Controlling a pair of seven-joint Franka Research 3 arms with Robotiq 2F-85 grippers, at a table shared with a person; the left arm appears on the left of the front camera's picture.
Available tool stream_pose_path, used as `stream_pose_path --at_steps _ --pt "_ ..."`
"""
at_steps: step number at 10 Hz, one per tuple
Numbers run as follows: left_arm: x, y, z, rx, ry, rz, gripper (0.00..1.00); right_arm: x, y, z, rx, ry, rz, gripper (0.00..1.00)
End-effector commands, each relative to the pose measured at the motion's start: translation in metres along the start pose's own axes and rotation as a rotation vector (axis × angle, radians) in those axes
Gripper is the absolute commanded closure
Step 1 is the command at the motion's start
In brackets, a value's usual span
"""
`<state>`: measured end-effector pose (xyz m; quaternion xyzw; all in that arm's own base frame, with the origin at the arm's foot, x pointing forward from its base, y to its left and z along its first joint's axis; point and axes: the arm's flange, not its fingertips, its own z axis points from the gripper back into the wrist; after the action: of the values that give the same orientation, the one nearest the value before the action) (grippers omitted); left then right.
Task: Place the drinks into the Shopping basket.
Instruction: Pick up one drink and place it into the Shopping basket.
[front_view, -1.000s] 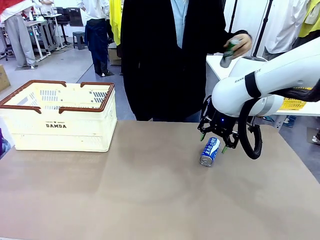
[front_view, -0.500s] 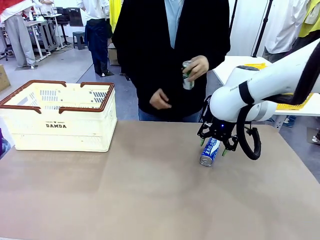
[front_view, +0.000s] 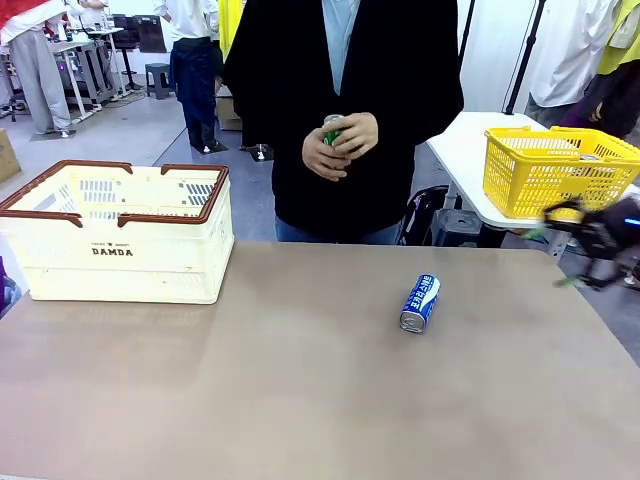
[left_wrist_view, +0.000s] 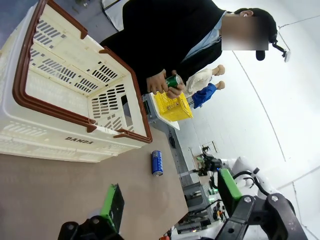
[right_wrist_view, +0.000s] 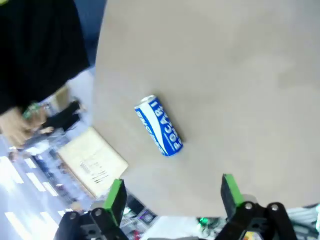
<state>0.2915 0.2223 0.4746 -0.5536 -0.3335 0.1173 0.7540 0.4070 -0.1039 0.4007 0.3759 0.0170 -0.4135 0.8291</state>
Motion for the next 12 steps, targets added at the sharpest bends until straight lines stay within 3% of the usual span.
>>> stream_pose_path --at_steps 1,3,6,10,12 --pt "0.000 -0.002 0.002 -0.006 0.008 0.005 0.00 0.021 -0.046 0.002 0.096 0.085 -0.052 0.00" --pt "0.000 -0.002 0.002 -0.006 0.008 0.005 0.00 0.008 -0.026 -0.029 0.019 0.067 -0.004 0.00" --pt "0.000 -0.002 0.002 -0.006 0.008 0.005 0.00 -0.020 0.045 -0.078 -0.121 0.064 0.163 0.00" --pt "0.000 -0.002 0.002 -0.006 0.008 0.005 0.00 -0.082 0.133 -0.183 -0.472 0.044 0.385 0.00" --pt "0.000 -0.002 0.002 -0.006 0.008 0.005 0.00 -0.093 0.143 -0.199 -0.538 0.037 0.441 0.00"
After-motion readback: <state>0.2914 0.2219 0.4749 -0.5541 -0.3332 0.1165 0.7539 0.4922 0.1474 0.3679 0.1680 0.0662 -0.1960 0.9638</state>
